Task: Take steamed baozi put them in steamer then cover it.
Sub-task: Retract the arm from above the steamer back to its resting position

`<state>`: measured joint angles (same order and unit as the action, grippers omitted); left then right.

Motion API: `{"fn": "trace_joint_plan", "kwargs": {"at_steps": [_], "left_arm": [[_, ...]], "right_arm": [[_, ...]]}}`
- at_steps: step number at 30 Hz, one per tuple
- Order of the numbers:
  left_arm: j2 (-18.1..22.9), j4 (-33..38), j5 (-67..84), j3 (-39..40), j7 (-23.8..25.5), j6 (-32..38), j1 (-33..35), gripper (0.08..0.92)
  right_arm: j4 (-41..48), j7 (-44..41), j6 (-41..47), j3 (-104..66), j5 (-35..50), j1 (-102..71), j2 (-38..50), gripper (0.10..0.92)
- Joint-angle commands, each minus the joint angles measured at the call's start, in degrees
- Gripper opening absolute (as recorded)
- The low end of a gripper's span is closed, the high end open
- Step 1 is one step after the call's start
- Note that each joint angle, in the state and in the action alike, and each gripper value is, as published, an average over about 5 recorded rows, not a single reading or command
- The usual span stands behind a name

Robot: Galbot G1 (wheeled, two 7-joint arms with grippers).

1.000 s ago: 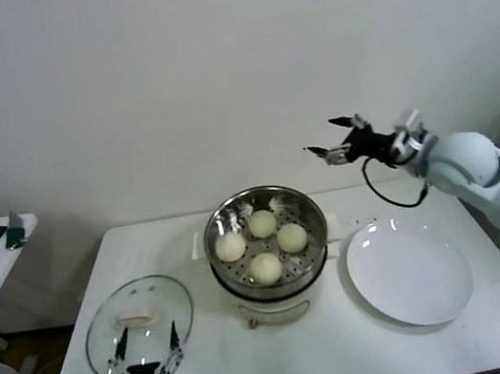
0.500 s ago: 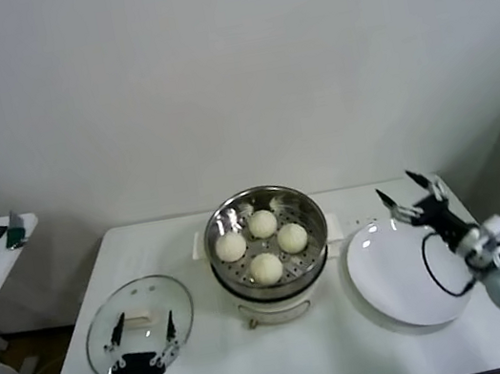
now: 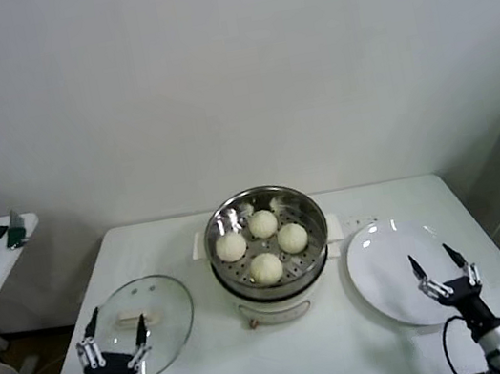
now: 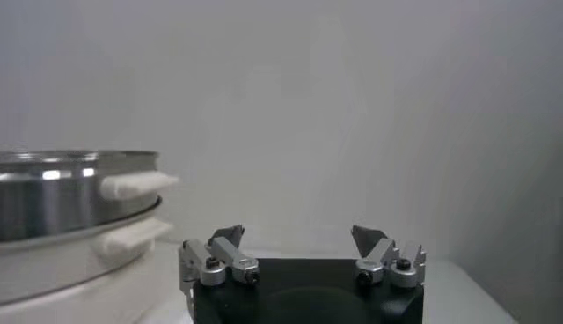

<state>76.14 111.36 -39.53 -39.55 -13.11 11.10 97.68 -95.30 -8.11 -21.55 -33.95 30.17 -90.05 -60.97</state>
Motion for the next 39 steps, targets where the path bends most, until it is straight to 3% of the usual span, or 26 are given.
{"fn": "trace_joint_plan", "kwargs": {"at_steps": [1,7,32,35,39], "left_arm": [[-3.7,-15.5,-35.0,-1.2,-7.3,-0.6,-5.9,0.823],[-3.4,-21.9,-37.3,-0.8,-7.5,-1.7,-10.6,0.823],[-4.3,-34.2,-36.4,1.4,-6.5,-3.7,-24.0,0.823],[-4.0,-34.3,-36.8,1.4,-6.3,-3.7,-23.5,0.787],[-3.5,-34.8,-37.2,1.2,-6.3,-3.9,-22.8,0.679]], "right_arm": [[0.6,0.9,-4.3,-0.3,-2.8,-5.8,-5.5,0.823],[0.1,1.1,-4.4,-0.1,-3.6,-6.6,-6.6,0.823],[-2.0,1.1,-4.7,-1.5,-6.1,-9.5,-10.1,0.823],[-1.8,1.1,-4.8,-1.5,-6.2,-9.6,-10.2,0.823],[-1.5,1.1,-4.9,-1.5,-6.3,-9.3,-10.5,0.823]]}}
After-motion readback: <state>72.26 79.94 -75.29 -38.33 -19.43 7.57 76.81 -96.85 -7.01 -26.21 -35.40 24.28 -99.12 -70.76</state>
